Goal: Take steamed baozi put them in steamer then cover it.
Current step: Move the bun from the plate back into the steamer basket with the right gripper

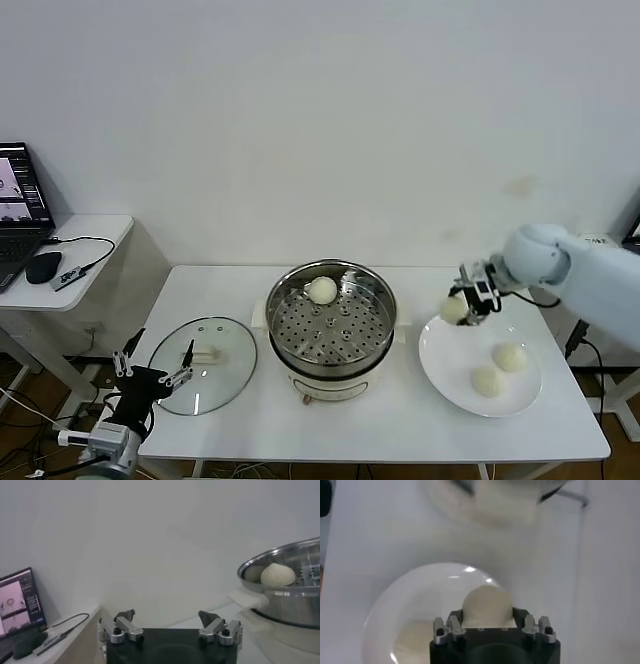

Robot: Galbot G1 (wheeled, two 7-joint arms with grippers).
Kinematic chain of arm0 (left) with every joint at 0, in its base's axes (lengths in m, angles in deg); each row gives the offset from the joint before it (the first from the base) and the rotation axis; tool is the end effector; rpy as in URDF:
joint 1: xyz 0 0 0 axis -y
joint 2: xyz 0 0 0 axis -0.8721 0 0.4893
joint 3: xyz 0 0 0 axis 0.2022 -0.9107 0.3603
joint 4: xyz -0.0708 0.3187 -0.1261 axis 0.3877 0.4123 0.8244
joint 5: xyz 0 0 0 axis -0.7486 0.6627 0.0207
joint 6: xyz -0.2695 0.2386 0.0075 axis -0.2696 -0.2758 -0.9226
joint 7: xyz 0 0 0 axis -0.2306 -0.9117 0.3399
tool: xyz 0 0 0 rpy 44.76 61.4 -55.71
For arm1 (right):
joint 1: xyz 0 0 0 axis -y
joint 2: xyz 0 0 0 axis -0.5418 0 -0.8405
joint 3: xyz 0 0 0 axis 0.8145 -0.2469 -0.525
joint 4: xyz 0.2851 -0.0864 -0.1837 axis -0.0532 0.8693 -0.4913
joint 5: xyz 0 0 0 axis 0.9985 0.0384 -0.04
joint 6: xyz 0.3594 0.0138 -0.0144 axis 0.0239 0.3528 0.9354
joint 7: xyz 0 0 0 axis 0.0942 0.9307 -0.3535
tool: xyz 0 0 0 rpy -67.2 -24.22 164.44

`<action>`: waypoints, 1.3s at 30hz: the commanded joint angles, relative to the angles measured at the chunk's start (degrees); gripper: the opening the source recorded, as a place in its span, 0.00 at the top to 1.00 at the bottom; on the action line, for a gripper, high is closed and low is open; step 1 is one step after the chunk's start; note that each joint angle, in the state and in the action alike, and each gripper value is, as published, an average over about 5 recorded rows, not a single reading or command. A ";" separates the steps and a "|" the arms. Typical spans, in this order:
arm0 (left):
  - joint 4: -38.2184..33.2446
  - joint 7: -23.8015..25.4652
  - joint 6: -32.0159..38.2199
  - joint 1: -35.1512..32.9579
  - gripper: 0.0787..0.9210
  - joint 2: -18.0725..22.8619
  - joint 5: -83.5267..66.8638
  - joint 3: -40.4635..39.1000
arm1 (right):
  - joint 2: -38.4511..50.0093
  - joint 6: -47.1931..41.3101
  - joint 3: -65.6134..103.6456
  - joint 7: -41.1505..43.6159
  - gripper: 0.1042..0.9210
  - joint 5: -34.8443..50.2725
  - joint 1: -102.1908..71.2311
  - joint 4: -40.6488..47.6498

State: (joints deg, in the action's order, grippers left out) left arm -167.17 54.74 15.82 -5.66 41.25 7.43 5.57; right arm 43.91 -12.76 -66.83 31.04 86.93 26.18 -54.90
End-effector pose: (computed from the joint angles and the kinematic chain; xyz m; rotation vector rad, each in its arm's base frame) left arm 0.1747 0.1013 -0.2547 -0.0488 -2.9785 -0.5641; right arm 0.4867 -0.1116 -0.0758 1.2186 -1.4939 1.5200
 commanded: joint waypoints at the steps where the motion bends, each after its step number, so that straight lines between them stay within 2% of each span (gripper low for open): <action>1: -0.05 0.00 -0.03 0.20 0.12 -0.13 -0.04 -0.15 | -7.00 -4.71 -10.72 -2.30 0.36 11.93 20.96 -5.48; 9: 0.23 -0.04 0.15 0.44 0.12 0.28 -0.05 0.13 | -18.89 -10.04 -11.07 -6.90 0.35 19.50 19.35 -3.47; 22: -0.13 -0.18 0.24 0.55 0.12 0.91 -0.03 1.80 | -39.18 -14.83 -8.49 -13.65 0.35 20.96 6.11 9.32; 30: -0.02 -0.24 0.43 0.66 0.12 2.00 0.15 1.81 | -43.49 -18.37 -8.98 -16.37 0.35 20.38 2.30 12.11; 39: -0.49 -0.23 0.46 0.44 0.12 2.18 0.13 2.11 | -44.91 -18.53 -8.70 -17.46 0.35 18.73 -0.36 14.63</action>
State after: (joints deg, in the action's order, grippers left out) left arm -167.65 54.51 16.26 -5.19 43.37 7.55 7.60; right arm 3.44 -29.65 -75.50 15.45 105.83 28.91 -43.40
